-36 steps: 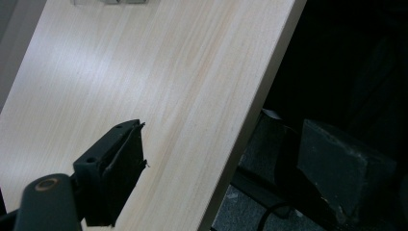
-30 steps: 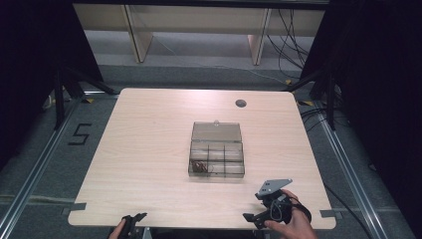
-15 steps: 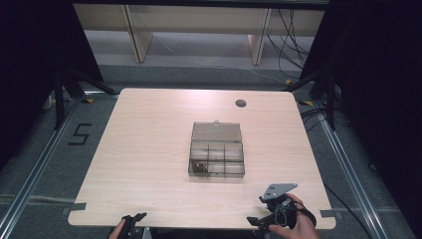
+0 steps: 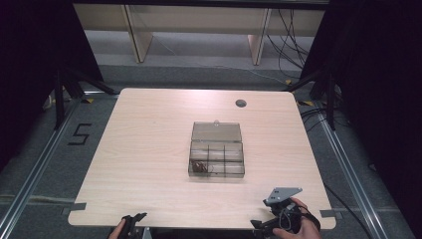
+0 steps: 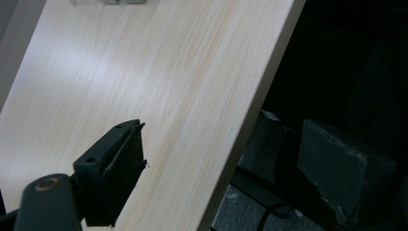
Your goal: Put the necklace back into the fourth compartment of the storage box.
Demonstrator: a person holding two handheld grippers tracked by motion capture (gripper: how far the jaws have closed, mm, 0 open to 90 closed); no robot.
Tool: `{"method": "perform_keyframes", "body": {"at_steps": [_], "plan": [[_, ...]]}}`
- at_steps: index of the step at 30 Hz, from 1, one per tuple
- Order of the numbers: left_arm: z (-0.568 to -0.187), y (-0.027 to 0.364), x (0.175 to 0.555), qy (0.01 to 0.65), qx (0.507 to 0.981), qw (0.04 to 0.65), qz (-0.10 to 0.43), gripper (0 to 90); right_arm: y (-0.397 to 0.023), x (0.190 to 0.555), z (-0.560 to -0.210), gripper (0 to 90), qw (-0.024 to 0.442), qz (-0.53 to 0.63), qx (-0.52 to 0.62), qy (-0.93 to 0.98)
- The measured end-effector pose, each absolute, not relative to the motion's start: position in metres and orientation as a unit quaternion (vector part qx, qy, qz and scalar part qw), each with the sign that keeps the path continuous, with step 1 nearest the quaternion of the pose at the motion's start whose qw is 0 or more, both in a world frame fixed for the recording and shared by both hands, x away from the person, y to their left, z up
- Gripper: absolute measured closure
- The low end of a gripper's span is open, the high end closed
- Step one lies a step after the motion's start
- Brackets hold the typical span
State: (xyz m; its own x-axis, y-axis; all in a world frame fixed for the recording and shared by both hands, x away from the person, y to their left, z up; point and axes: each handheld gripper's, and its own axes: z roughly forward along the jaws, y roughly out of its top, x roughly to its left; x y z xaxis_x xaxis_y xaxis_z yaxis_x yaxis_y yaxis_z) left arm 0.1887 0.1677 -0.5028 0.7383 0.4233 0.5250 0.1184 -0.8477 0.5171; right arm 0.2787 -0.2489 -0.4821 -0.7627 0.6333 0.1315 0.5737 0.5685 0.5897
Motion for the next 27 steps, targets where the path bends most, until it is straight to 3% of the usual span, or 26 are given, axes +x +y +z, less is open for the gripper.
{"method": "perform_keyframes", "body": {"at_steps": [6, 11, 21, 27], "plan": [[-0.503, 0.168, 0.188, 0.150, 0.902, 0.234, 0.331, 15.8, -0.253, 0.275, -0.483, 17.9, 0.057, 0.316, 0.338, 0.885], [-0.503, 0.168, 0.188, 0.148, 0.902, 0.232, 0.333, 15.8, -0.255, 0.271, -0.483, 17.9, 0.038, 0.313, 0.344, 0.884], [-0.503, 0.168, 0.188, 0.149, 0.903, 0.233, 0.330, 15.8, -0.262, 0.268, -0.487, 17.9, 0.061, 0.325, 0.343, 0.879], [-0.501, 0.169, 0.189, 0.141, 0.907, 0.218, 0.332, 15.8, -0.262, 0.262, -0.485, 17.7, 0.038, 0.317, 0.363, 0.876]]}}
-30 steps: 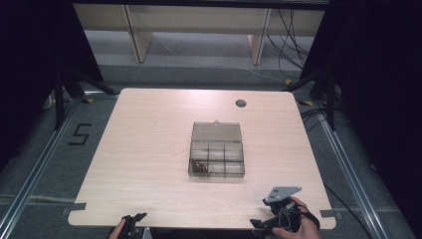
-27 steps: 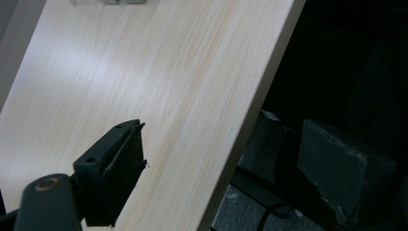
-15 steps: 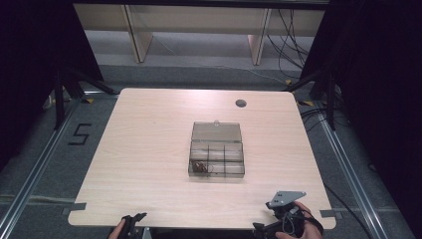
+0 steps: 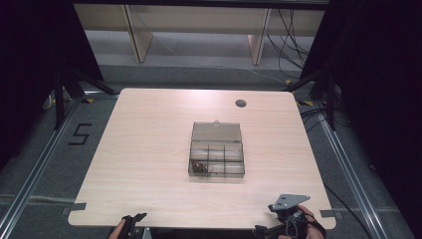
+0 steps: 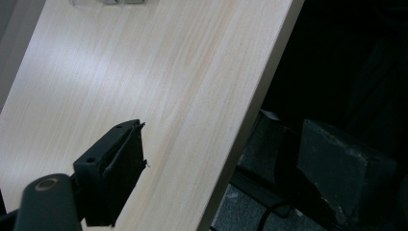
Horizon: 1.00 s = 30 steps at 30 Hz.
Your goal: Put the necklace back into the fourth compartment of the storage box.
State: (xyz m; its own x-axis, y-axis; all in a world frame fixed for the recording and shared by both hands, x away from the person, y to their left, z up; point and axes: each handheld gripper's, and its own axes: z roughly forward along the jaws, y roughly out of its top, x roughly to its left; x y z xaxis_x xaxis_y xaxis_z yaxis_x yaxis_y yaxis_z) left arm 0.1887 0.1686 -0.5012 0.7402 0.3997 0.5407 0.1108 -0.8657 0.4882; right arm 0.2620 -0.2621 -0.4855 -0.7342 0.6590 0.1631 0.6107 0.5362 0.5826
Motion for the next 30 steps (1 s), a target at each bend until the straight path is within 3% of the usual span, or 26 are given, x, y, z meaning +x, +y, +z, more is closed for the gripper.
{"method": "perform_keyframes", "body": {"at_steps": [26, 30], "plan": [[-0.503, 0.168, 0.188, 0.148, 0.902, 0.232, 0.333, 15.8, -0.266, 0.255, -0.488, 18.4, 0.054, 0.334, 0.363, 0.868], [-0.503, 0.168, 0.188, 0.148, 0.902, 0.232, 0.333, 15.8, -0.266, 0.253, -0.486, 18.4, 0.032, 0.323, 0.379, 0.866]]}}
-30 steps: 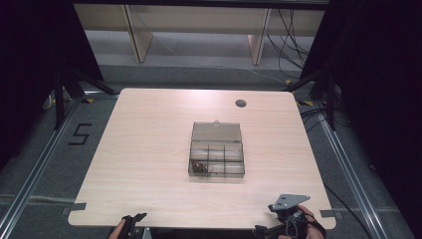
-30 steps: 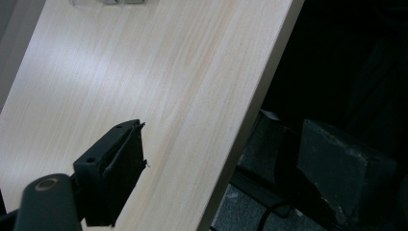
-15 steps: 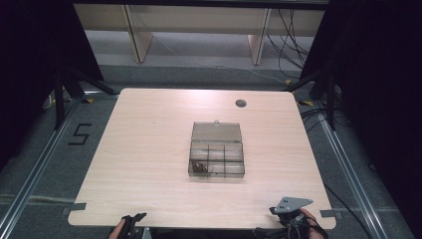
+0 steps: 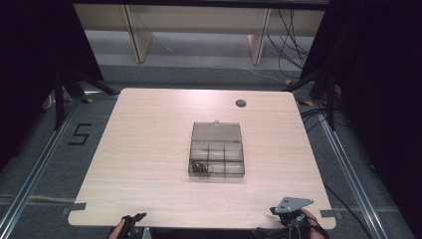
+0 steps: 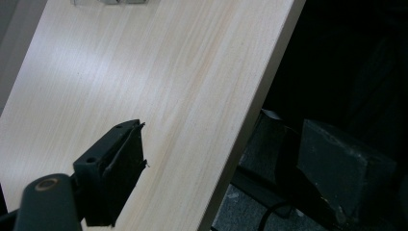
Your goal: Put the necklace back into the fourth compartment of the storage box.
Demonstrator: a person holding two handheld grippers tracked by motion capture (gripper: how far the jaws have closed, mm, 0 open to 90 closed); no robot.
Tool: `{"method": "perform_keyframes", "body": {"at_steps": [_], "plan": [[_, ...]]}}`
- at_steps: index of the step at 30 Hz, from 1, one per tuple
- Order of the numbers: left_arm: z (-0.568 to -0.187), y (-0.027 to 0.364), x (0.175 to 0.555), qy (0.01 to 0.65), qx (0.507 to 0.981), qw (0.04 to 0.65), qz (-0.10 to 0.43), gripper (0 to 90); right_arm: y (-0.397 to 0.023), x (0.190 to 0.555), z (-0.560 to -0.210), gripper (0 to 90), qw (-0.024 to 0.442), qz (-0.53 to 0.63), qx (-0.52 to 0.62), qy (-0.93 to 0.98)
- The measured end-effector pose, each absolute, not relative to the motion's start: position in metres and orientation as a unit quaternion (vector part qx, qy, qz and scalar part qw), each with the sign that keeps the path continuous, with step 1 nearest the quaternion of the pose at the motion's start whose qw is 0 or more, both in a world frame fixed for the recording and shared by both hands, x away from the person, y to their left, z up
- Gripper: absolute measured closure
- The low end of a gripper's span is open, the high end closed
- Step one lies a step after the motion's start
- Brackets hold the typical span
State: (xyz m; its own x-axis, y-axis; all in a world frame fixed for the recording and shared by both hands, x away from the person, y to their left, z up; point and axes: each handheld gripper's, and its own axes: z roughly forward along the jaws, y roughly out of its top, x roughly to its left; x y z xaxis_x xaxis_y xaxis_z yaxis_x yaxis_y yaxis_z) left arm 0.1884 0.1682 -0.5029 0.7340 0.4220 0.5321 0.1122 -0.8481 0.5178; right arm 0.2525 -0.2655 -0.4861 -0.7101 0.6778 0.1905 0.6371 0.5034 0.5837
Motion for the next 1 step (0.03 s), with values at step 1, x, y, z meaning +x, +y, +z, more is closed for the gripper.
{"method": "perform_keyframes", "body": {"at_steps": [1], "plan": [[-0.5029, 0.1681, 0.1883, 0.148, 0.901, 0.233, 0.334, 15.8, -0.2673, 0.2550, -0.4875, 18.3, 0.049, 0.325, 0.365, 0.871]]}}
